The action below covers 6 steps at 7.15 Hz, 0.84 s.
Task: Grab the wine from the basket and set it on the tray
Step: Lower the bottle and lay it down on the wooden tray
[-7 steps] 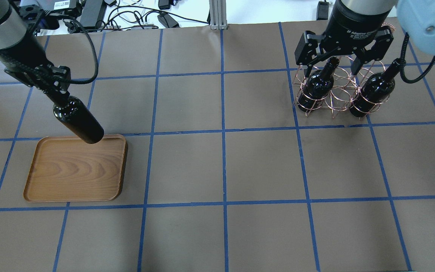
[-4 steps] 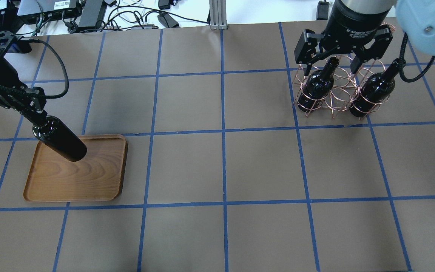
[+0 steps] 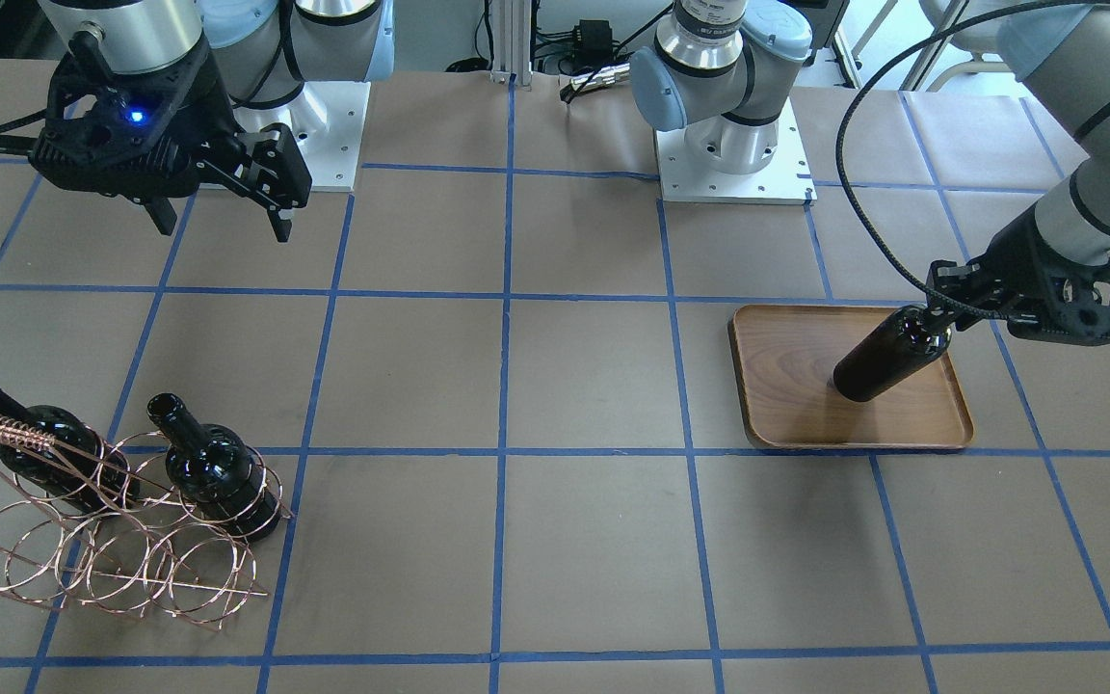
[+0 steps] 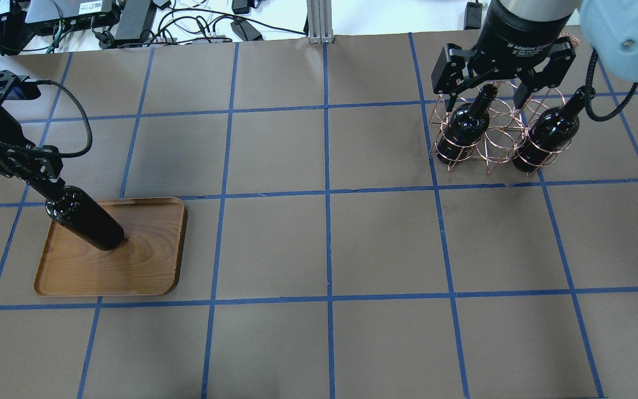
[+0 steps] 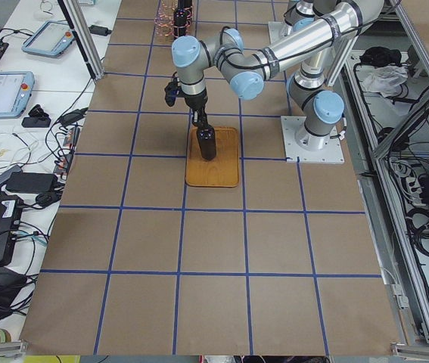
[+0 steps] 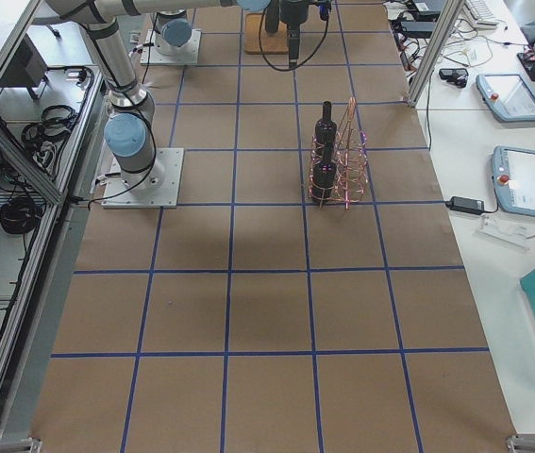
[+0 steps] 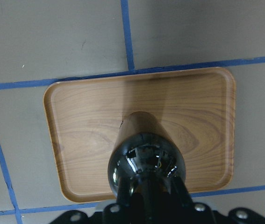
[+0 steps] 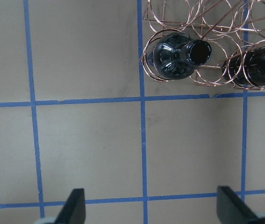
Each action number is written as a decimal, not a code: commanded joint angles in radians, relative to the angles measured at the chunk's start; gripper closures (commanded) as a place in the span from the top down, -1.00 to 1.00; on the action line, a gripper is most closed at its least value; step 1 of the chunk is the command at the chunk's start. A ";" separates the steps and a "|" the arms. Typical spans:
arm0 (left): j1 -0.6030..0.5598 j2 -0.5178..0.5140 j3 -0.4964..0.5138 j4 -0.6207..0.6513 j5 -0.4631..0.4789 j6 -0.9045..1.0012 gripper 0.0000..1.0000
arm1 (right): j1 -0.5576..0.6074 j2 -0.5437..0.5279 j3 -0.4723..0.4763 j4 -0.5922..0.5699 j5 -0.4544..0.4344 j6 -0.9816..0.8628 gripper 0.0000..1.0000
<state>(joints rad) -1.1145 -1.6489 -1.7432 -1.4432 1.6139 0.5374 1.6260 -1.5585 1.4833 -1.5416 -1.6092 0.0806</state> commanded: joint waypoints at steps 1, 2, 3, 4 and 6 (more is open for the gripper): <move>0.001 -0.003 -0.001 0.001 0.011 0.012 0.66 | 0.000 0.000 0.000 0.000 0.000 -0.001 1.00; 0.001 0.007 0.013 -0.015 0.017 0.001 1.00 | 0.000 0.000 0.002 0.000 0.000 0.001 1.00; -0.001 0.024 0.016 -0.034 0.017 -0.004 1.00 | 0.000 0.000 0.005 0.000 0.000 -0.001 1.00; -0.010 0.027 0.048 -0.060 0.017 -0.011 1.00 | 0.000 0.000 0.006 0.000 0.000 -0.001 1.00; -0.088 0.027 0.152 -0.130 0.001 -0.161 1.00 | 0.000 0.000 0.008 0.000 0.000 -0.001 1.00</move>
<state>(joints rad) -1.1519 -1.6232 -1.6478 -1.5323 1.6227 0.4622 1.6260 -1.5586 1.4901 -1.5417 -1.6092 0.0798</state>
